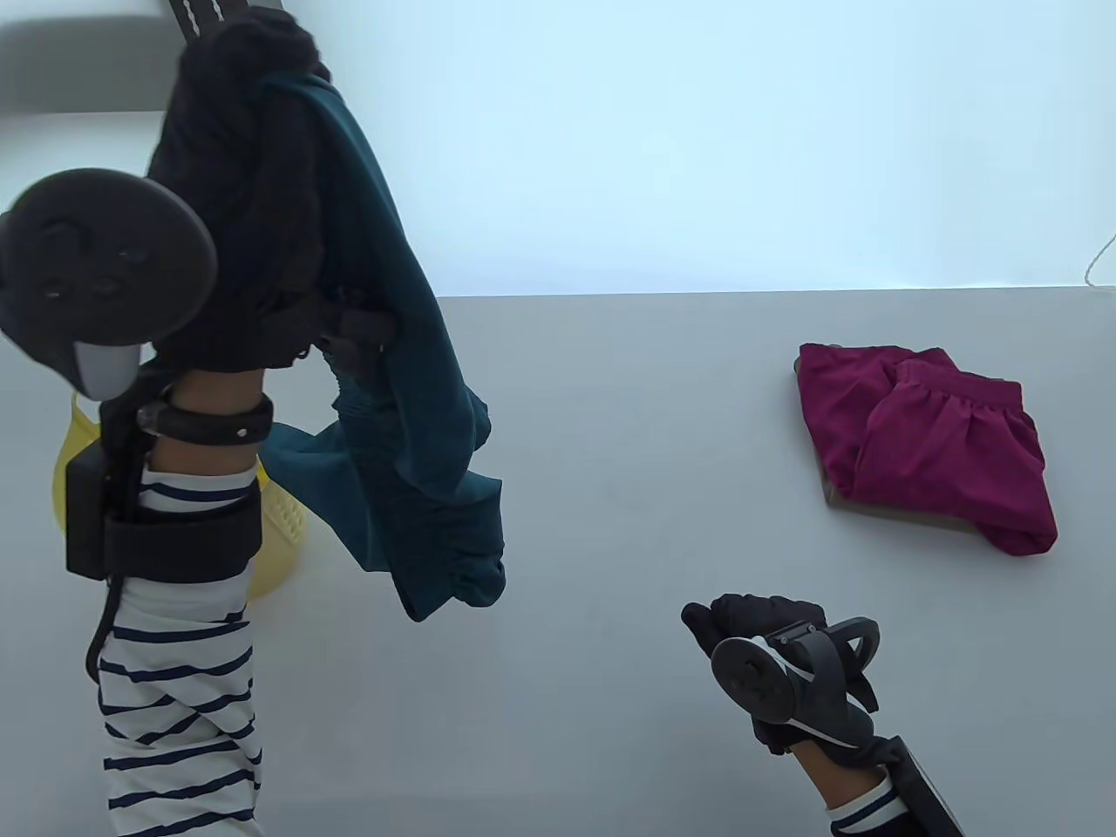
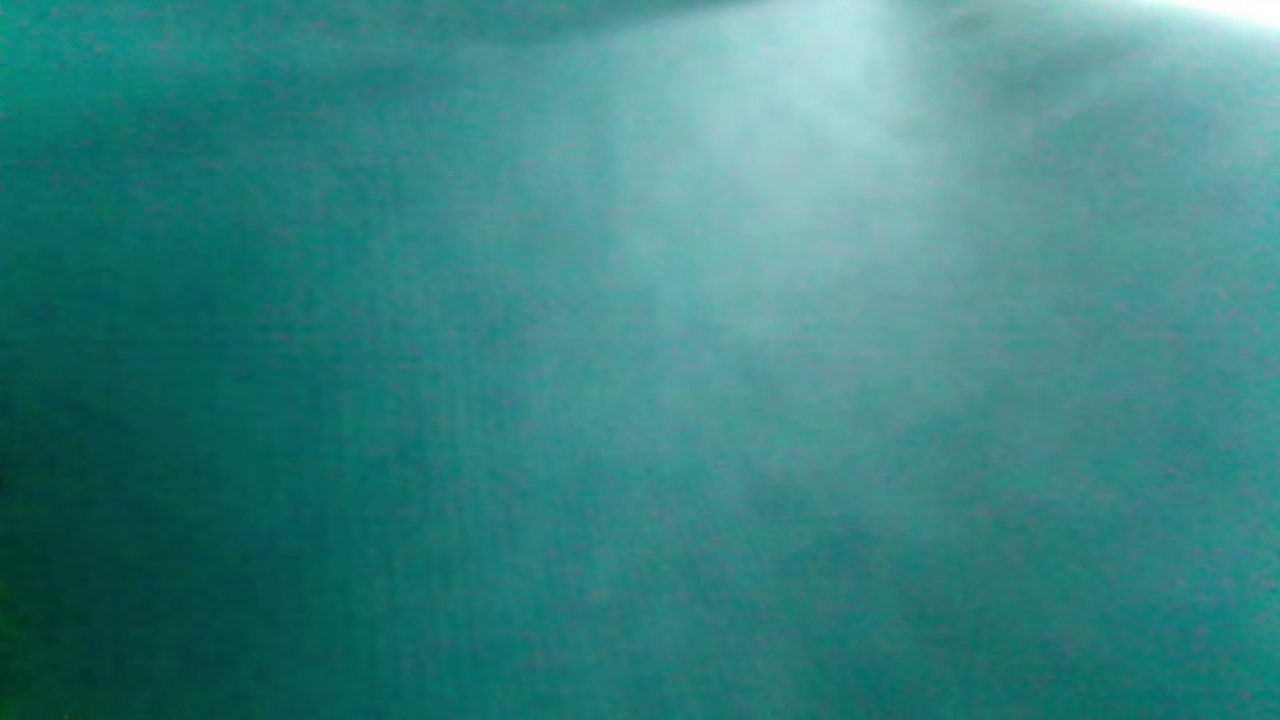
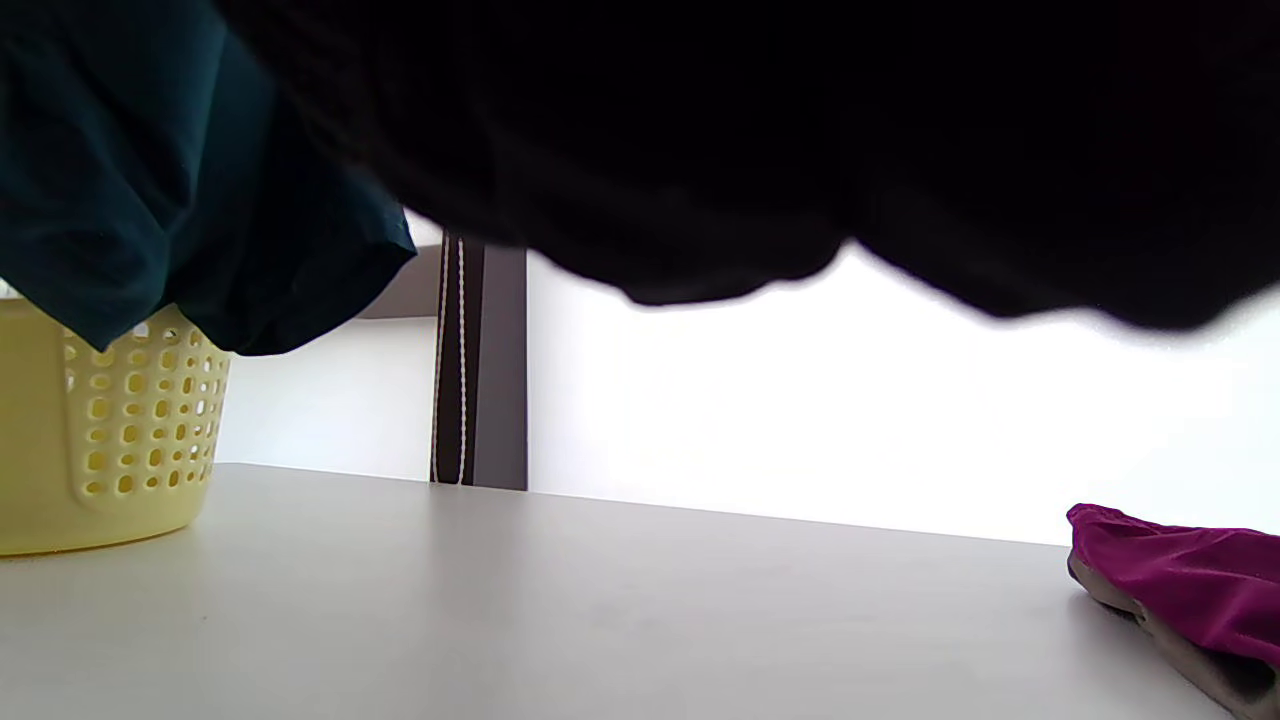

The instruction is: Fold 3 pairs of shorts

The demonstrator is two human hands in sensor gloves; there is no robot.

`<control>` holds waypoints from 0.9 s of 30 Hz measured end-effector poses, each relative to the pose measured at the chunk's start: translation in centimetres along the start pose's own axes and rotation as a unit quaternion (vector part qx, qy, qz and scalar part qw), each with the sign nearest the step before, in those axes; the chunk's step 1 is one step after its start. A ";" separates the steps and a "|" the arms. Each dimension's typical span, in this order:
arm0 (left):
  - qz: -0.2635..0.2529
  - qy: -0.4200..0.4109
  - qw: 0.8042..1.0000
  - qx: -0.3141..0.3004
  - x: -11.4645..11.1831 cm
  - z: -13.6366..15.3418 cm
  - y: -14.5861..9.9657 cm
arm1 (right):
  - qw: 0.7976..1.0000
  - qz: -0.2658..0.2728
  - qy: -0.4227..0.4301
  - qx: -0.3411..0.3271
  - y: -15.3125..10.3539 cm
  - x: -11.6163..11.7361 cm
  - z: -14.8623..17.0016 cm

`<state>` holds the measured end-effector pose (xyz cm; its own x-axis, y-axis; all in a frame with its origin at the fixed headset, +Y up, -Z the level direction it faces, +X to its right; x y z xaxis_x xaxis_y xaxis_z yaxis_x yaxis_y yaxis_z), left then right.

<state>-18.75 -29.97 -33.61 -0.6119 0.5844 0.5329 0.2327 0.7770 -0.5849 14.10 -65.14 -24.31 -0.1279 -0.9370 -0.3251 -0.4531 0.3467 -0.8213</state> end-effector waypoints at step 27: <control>0.572 -0.236 0.753 -0.224 -25.5 -2.1 -17.5 | 1.000 -0.018 -0.003 -0.009 0.1 0.0 0.0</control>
<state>-5.63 -58.04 -35.70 0.0071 0.8652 -0.5014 0.9784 -0.1096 -0.1753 14.10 -65.07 -24.37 -0.1063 -0.9488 -0.2976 -0.4724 0.3116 -0.8245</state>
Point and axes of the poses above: the tracker on the back of each hand, its own z axis roughly to the little-finger side, its own y axis roughly from the wrist to the fingertips, x = y × z, the point moved 3 cm from there along y, roughly from the wrist to the fingertips, and after that the axes turned 9 degrees about -x, right-handed, at the moved point
